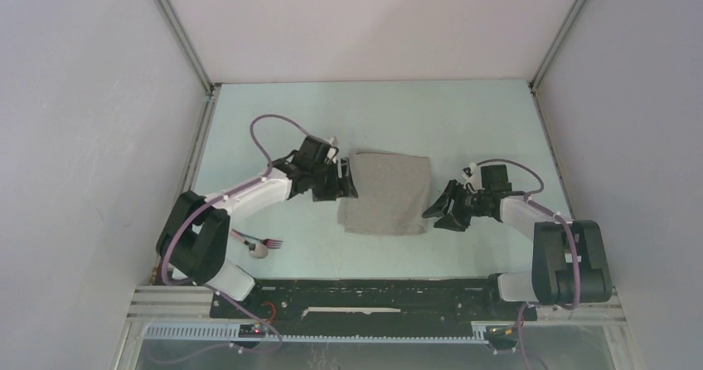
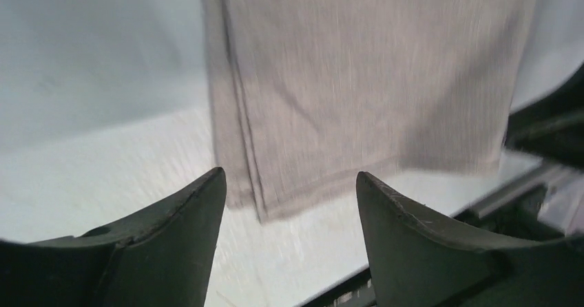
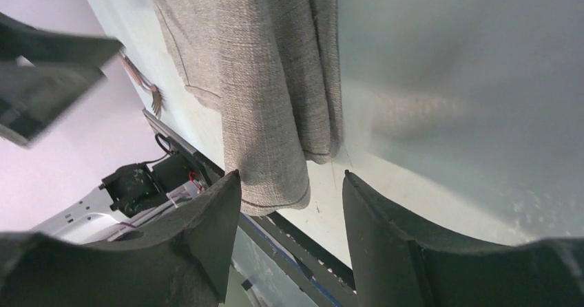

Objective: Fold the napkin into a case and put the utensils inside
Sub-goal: Smooth out the lower triangle-folded napkin at the center of the board.

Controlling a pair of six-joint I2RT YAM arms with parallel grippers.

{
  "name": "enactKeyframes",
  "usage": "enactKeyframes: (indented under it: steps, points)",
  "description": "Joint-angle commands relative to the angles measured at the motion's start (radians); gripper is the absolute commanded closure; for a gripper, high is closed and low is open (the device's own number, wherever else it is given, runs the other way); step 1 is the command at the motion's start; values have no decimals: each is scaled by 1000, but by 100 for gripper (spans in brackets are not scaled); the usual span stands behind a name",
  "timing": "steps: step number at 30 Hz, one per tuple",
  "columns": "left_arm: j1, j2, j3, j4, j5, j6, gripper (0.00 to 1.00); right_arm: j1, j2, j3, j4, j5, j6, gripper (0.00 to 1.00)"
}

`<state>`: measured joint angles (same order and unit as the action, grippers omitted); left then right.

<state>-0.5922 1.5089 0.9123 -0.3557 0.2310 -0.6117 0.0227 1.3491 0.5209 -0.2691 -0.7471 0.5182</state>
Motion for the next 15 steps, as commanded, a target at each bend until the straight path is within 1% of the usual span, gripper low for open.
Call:
enactKeyframes:
  steps: [1, 4, 5, 9, 13, 15]
  points:
    - [57, 75, 161, 79, -139, 62, 27, 28, 35, 43, 34, -26, -45, 37]
    - [84, 198, 288, 74, -146, 97, 38, 39, 48, 43, 37, -33, -51, 37]
    - [89, 234, 323, 69, -158, 103, 40, 41, 48, 44, 39, -34, -50, 37]
    - [101, 363, 435, 59, -135, 114, 42, 45, 36, 43, 46, -31, -47, 37]
    - [102, 433, 497, 57, -125, 110, 41, 45, 46, 44, 60, -27, -46, 37]
    - [104, 458, 514, 58, -117, 110, 43, 46, 59, 43, 69, -32, -44, 37]
